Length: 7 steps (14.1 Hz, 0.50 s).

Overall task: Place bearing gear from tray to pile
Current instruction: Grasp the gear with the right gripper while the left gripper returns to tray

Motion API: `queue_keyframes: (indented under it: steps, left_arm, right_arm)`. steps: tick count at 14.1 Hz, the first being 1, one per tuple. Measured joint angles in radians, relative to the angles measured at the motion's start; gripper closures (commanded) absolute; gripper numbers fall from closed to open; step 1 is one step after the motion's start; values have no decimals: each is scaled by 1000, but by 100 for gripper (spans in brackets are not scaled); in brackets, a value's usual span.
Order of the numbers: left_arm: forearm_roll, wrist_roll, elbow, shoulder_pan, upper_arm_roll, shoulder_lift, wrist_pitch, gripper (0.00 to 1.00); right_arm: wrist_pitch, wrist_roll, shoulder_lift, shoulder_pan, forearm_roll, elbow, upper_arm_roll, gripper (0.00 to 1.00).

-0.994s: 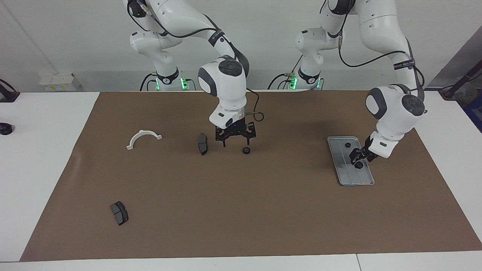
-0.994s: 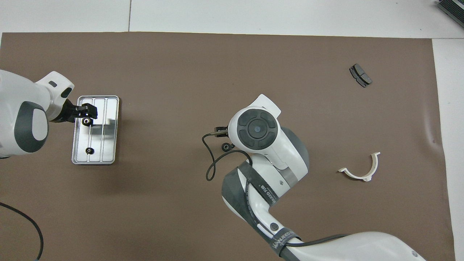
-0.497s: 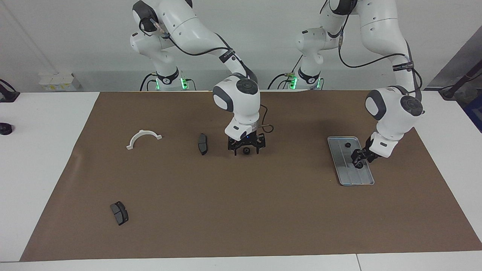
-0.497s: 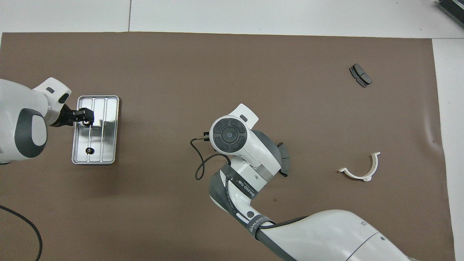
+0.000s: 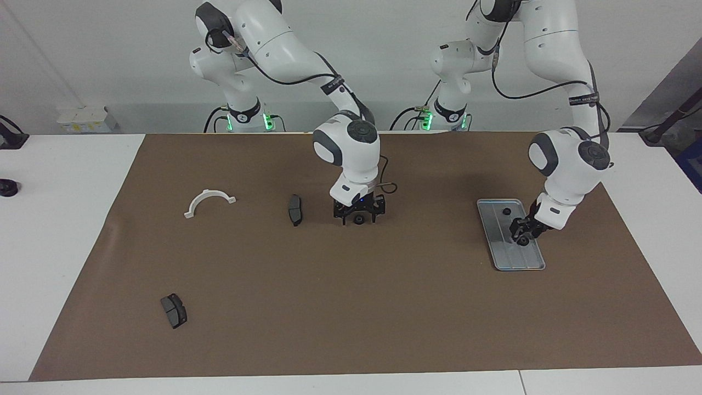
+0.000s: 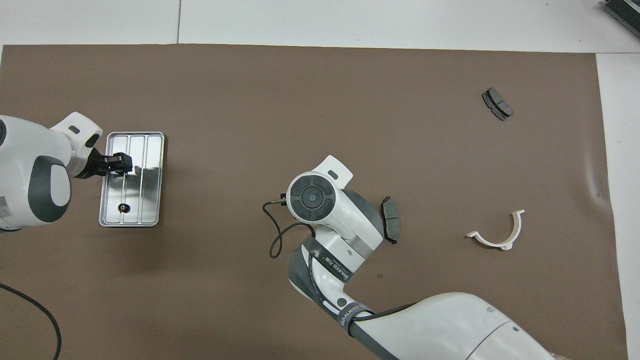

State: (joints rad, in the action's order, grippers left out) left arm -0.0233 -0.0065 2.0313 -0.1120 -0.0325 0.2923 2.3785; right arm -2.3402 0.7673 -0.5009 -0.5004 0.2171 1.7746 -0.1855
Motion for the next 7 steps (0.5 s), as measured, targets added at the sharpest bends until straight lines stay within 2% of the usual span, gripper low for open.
queue_keyframes:
  steps: [1, 2, 4, 5, 6, 7]
  left_arm:
    - [0, 0, 3, 0, -1, 0, 4, 40]
    - [0, 0, 5, 0, -2, 0, 7, 43]
    - [0, 1, 10, 1, -3, 1, 14, 49]
    - [0, 1, 15, 1, -4, 1, 22, 53]
    - [0, 1, 20, 1, -5, 1, 27, 58]
    - [0, 2, 24, 1, -5, 1, 33, 64]
  right_arm:
    - [0, 4, 0, -1, 0, 1, 0, 14]
    - [0, 7, 1, -3, 0, 1, 0, 23]
    - [0, 7, 2, -4, 0, 2, -3, 46]
    - [0, 7, 3, -4, 0, 3, -5, 65]
    - [0, 9, 4, -5, 0, 3, -5, 77]
    - [0, 11, 5, -5, 0, 3, -6, 80]
